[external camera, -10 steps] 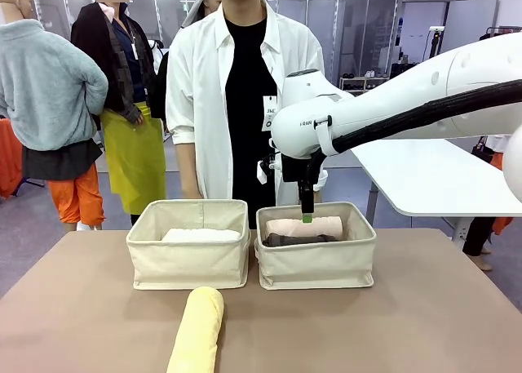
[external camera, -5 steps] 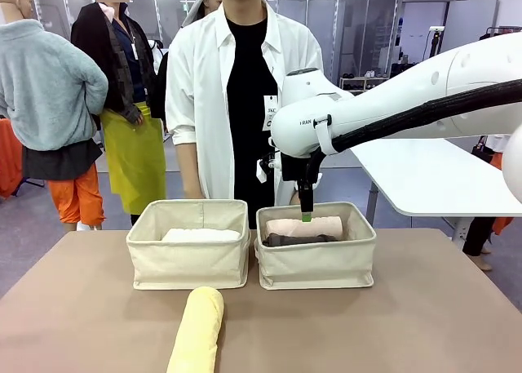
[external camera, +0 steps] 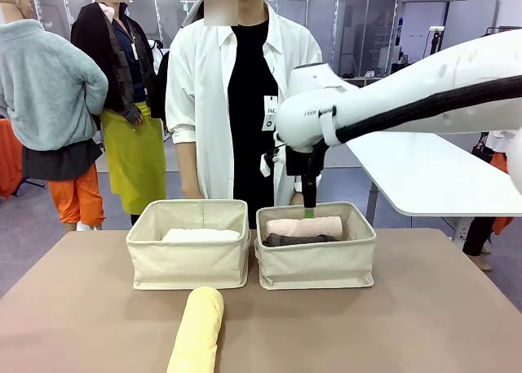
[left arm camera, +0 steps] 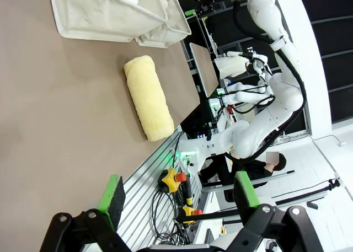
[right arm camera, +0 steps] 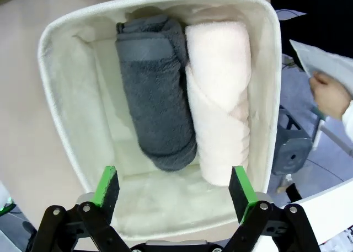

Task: Divide the towels into two baskets.
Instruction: Pick up one hotel-folded towel from the bottom of the table and place it in the Fabric basket indicated by the person.

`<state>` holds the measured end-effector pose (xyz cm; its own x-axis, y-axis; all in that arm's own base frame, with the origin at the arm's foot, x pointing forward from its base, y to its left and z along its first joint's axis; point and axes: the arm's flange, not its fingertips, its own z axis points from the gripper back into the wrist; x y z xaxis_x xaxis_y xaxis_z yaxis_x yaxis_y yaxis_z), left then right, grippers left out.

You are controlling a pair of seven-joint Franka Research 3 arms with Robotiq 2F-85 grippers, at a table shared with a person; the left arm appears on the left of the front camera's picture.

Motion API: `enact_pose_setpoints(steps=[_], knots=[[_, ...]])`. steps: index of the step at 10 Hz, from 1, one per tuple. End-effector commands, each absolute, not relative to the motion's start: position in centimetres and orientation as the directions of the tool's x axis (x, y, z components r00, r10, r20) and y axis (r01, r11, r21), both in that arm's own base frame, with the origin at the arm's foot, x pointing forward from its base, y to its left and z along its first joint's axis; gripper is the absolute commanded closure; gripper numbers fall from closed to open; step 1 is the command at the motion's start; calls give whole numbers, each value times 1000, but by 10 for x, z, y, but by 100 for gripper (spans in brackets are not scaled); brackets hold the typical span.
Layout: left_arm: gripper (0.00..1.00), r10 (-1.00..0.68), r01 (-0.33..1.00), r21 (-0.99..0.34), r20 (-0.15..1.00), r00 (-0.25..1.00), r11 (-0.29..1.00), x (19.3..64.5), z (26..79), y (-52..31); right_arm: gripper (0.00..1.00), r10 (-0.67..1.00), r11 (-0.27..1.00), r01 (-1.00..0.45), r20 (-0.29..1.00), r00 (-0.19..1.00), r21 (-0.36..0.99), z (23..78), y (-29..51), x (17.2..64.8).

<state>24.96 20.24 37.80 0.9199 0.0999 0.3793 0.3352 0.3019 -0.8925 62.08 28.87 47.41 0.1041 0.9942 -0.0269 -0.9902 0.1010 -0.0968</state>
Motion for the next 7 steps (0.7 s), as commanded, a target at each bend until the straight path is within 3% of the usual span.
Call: enact_pose_setpoints(steps=[1, 4, 7], knots=[[0, 99, 347, -890, 389, 916, 296, 245, 381, 202, 0, 980, 176, -984, 85, 178, 27, 503, 236, 601], [0, 99, 347, -890, 389, 916, 296, 245, 381, 202, 0, 866, 323, -919, 320, 383, 225, 509, 145, 582], [0, 99, 347, -890, 389, 916, 296, 245, 381, 202, 0, 627, 412, -816, 523, 577, 406, 484, 40, 544]])
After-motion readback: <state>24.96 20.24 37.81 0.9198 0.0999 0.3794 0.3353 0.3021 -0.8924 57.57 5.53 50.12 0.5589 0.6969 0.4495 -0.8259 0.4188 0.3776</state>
